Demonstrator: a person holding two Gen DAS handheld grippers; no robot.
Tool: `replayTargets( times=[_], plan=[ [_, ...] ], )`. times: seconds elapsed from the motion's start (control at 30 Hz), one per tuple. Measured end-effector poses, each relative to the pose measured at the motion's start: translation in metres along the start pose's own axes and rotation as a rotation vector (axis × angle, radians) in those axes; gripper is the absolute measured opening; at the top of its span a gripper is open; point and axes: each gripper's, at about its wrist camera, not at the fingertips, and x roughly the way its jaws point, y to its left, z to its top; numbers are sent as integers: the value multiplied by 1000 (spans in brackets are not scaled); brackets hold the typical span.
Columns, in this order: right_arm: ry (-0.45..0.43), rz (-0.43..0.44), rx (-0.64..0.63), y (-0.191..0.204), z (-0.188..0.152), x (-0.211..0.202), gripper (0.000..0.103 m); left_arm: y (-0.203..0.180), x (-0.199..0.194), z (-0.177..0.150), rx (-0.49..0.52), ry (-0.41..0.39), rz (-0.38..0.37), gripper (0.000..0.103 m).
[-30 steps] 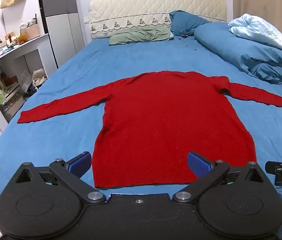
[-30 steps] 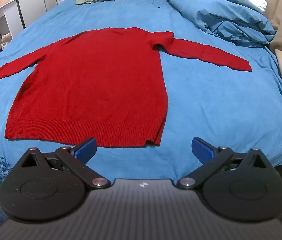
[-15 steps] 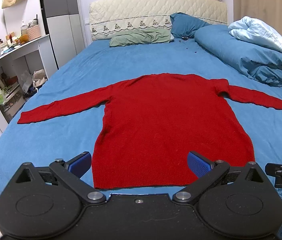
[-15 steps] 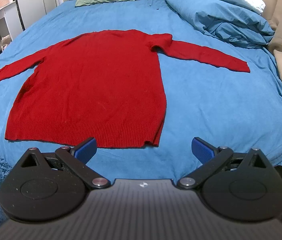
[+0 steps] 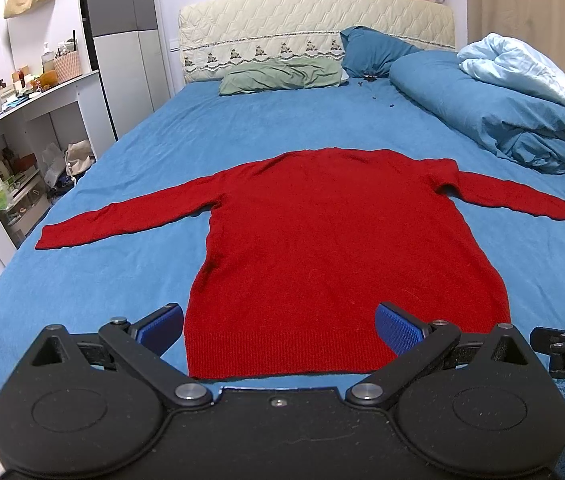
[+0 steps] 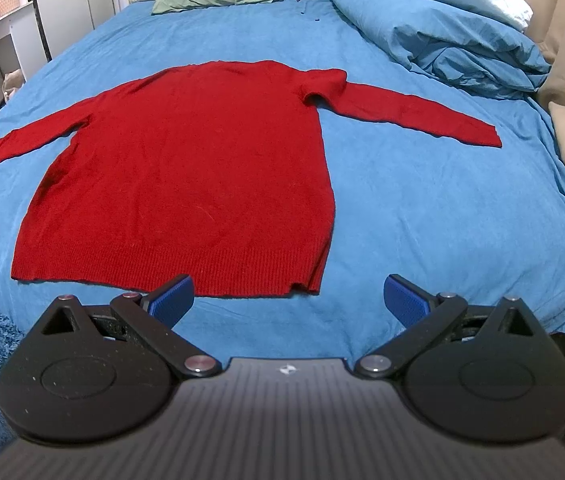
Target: Fold small clothes
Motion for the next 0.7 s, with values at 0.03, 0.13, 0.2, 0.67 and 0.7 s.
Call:
replayTargets(
  times=[0.03, 0.13, 0.2, 0.67, 0.7],
  plan=[
    [-1, -1, -2, 0, 0, 0, 103, 0, 0, 0, 0, 0, 1, 103],
    [-4, -4, -10, 2, 1, -1, 103, 1, 0, -1, -4, -1, 1, 103],
    [-6, -4, -12, 3, 0, -2, 103, 1, -1, -1, -4, -2, 1, 103],
    [-9, 8, -13, 4, 0, -3, 103, 0, -3, 0, -9, -9, 1, 103],
    [-10, 7, -14, 3, -1, -3, 103, 0, -3, 0, -9, -10, 1, 103]
  ],
)
